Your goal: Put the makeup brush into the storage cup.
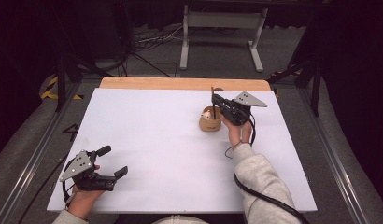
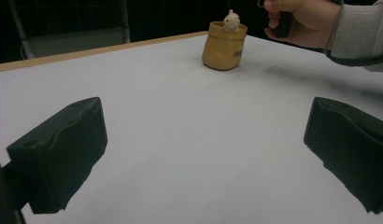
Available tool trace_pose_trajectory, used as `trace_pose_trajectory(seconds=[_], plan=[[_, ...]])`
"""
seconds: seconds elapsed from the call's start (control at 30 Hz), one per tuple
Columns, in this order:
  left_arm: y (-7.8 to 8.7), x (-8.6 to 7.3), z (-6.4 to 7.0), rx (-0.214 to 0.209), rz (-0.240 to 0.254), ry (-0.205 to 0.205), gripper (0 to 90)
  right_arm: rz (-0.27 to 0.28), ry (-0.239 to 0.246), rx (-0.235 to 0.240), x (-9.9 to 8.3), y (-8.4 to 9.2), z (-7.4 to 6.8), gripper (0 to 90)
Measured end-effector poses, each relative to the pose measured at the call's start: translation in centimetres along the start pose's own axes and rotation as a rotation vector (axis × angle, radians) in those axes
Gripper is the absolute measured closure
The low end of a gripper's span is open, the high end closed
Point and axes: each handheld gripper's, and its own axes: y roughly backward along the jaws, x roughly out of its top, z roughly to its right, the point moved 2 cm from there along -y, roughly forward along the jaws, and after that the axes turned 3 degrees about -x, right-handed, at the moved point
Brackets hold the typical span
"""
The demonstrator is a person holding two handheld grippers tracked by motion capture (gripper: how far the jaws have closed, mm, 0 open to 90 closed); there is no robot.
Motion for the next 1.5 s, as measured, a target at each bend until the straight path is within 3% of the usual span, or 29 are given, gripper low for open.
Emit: trace_pose_trajectory(seconds=[0.2,0.53,0.67,0.7,0.8,0.93,1.23,1.5], plan=[[0.0,0.0,0.0,-0.001,-0.003,0.001,0.4,-0.001,-0.018,0.000,-0.4,0.1,0.1,81.9],[-0.2,0.0,0.0,-0.005,-0.003,0.002,0.4,0.023,-0.067,0.009,1.1,0.9,-0.1,48.1],[-0.2,0.0,0.0,-0.011,-0.006,0.000,0.4,0.020,-0.058,0.025,2.2,1.7,-0.6,31.1],[-0.2,0.0,0.0,-0.010,-0.007,-0.001,0.4,0.020,-0.058,0.025,2.2,1.7,-0.6,31.1],[-0.2,0.0,0.0,-0.007,-0.003,0.002,0.4,0.035,-0.042,0.032,3.3,2.7,-1.1,13.7],[-0.2,-0.1,0.1,-0.008,-0.004,0.005,0.4,0.023,-0.010,0.055,4.0,3.8,-1.6,3.3],[-0.1,-0.1,0.1,-0.011,-0.003,0.008,0.4,-0.004,0.022,0.129,3.6,6.6,-2.7,0.0],[-0.3,-0.1,0.2,-0.018,-0.005,0.004,0.3,-0.028,0.045,0.156,2.7,9.2,-3.3,0.0]])
